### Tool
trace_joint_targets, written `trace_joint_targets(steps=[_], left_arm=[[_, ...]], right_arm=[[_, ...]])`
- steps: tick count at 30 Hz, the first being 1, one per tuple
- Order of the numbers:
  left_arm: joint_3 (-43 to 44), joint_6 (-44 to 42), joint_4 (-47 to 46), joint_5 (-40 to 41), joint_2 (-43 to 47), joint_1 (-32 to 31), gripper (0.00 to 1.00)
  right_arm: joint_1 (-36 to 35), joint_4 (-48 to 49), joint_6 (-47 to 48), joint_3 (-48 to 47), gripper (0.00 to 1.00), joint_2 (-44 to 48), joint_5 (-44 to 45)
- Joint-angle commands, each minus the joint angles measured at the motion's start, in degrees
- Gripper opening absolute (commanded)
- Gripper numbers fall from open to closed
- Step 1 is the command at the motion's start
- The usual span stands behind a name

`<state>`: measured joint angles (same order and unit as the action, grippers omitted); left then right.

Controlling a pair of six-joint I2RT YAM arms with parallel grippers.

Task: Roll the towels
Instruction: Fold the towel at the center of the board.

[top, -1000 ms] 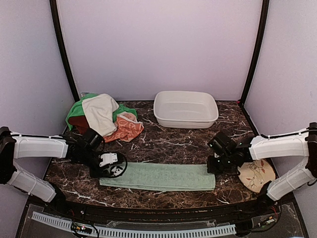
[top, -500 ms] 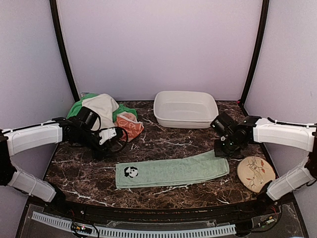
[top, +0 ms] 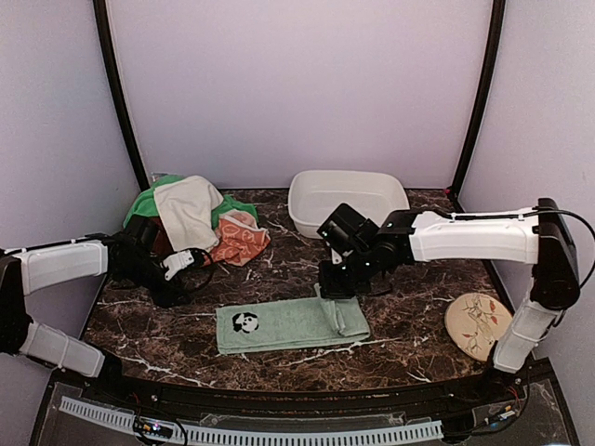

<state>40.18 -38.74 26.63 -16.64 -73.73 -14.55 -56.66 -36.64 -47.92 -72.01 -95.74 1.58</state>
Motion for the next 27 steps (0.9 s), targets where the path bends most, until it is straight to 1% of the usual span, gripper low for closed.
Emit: trace_joint_targets(steps=[1, 11, 21, 27], left_arm=[[-2.43, -2.09, -0.94, 0.59, 3.07, 0.64, 0.53], [-5.03, -1.25, -3.35, -1.34, 3.08, 0.70, 0.52], [-6.58, -2.34, -3.99, -0.51, 4.64, 0.70, 0.52], [-7.21, -2.81, -3.96, 0.11, 5.71, 0.69, 0.52]], right_arm=[[-2.53, 6.05, -2.83, -4.98, 0.00, -4.77, -5.13], [-5.59, 9.92, -3.27, -17.14, 0.00, -16.11, -10.75], [-6.12, 15.27, -4.65, -24.65, 0.00, -22.84, -17.30], [-6.26, 16.48, -5.45, -27.48, 0.00, -27.55, -18.51]])
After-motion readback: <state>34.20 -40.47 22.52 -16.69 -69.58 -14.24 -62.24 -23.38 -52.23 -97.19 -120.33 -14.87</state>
